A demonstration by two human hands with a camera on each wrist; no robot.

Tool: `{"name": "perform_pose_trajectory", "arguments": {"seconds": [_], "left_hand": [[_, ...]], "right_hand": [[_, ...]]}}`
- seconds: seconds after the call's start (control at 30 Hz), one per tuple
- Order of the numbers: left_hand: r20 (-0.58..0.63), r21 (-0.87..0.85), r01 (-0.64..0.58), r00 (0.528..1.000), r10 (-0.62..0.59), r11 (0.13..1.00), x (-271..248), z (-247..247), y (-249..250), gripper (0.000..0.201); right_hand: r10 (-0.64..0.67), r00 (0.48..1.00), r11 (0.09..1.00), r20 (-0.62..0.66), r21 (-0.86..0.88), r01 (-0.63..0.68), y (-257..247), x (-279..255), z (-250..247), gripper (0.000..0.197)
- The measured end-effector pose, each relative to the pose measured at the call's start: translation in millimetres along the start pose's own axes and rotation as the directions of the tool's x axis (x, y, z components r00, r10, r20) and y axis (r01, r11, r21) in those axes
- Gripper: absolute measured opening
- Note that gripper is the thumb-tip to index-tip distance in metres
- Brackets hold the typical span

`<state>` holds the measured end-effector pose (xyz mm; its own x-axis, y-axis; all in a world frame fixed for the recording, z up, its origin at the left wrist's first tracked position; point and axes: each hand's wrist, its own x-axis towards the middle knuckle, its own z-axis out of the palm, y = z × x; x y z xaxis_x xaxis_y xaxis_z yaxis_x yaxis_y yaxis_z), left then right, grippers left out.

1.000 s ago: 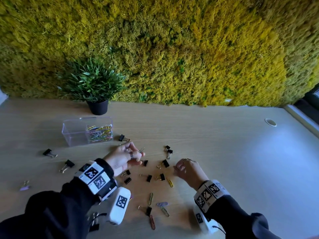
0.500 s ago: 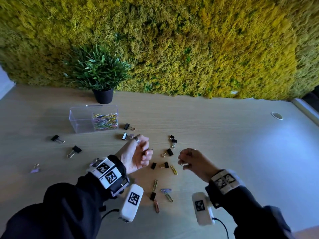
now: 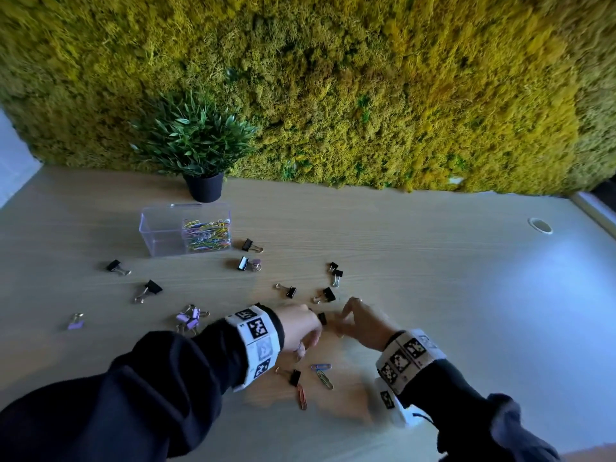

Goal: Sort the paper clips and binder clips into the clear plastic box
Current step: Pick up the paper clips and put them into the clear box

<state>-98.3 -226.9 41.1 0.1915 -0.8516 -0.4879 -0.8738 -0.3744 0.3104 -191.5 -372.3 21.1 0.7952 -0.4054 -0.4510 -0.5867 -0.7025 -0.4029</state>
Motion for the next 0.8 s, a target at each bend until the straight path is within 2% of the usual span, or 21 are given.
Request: {"name": "perform_pose_trajectory", "arguments": {"seconds": [0.03,0.1,0.17,0.23,0.3,0.4,0.5,0.57,0.6,0.63,0.67,0.73,0.77,0.8], "left_hand": [[0.006,0.034,0.003,1.0,-0.003,0.999,1.1,-0.2,0.4,0.02],[0.041,0.089,0.004,0.999,-0.008,0.996,2.3,0.3,0.3,0.014],[0.063,0.092,0.004,0.998,-0.01,0.996,0.5,0.7,-0.4,0.016],[0.023,0.044,0.005,1.0,-0.006,0.999,-4.1,-0.6,-3.8,0.02],[-0.03,-0.04,-0.003,1.0,0.002,0.999,-8.8,-3.2,-10.1,0.023],[0.003,-0.068,-0.021,1.0,0.021,0.997,-12.8,-5.2,-17.6,0.032],[0.055,-0.016,-0.032,0.998,0.033,0.999,-11.8,-8.3,-16.8,0.03],[0.085,0.064,-0.039,0.996,0.034,0.997,-9.8,-11.6,-13.8,0.025],[0.111,0.11,-0.038,0.994,0.026,0.993,-10.2,-13.7,-10.8,0.025],[0.137,0.155,-0.037,0.99,0.016,0.987,-11.0,-14.5,-8.2,0.025],[0.16,0.189,-0.039,0.987,0.009,0.981,-13.9,-15.6,-6.2,0.024],[0.176,0.147,-0.026,0.984,0.0,0.989,-17.5,-18.7,-8.0,0.019],[0.14,0.041,-0.001,0.99,-0.005,0.999,-20.0,-20.4,-13.5,0.013],[0.073,-0.153,0.022,0.997,-0.011,0.988,-22.8,-22.9,-21.2,0.012]], "right_hand": [[-0.018,1.0,0.997,-0.001,-0.075,0.017,-0.1,-0.6,0.2,0.035],[-0.051,0.999,0.995,0.012,-0.091,0.051,-2.5,-1.1,-0.6,0.025],[-0.092,0.995,0.987,0.036,-0.132,0.096,-7.1,-1.0,-1.1,0.015],[-0.114,0.992,0.979,0.058,-0.162,0.122,-10.8,-1.6,-1.4,0.01],[-0.115,0.991,0.975,0.071,-0.18,0.126,-12.3,-2.5,-2.1,0.018],[-0.083,0.99,0.967,0.118,-0.231,0.108,-15.3,-5.8,-3.7,0.03],[-0.068,0.987,0.963,0.144,-0.248,0.102,-18.2,-7.0,-6.6,0.014],[-0.063,0.985,0.989,0.16,-0.12,0.083,-19.3,-4.9,-9.8,0.023],[-0.045,0.983,0.999,0.179,0.035,0.039,-20.4,-4.7,-12.7,0.024],[-0.015,0.98,0.971,0.198,0.236,-0.033,-21.8,-4.6,-16.2,0.026],[0.005,0.976,0.89,0.22,0.443,-0.104,-22.6,-4.0,-19.9,0.029],[-0.045,0.964,0.605,0.263,0.775,-0.183,-24.3,-1.9,-28.2,0.029],[-0.11,0.952,0.441,0.284,0.873,-0.209,-26.3,0.8,-32.2,0.026],[-0.185,0.938,0.298,0.294,0.926,-0.232,-30.0,4.7,-36.8,0.02]]}}
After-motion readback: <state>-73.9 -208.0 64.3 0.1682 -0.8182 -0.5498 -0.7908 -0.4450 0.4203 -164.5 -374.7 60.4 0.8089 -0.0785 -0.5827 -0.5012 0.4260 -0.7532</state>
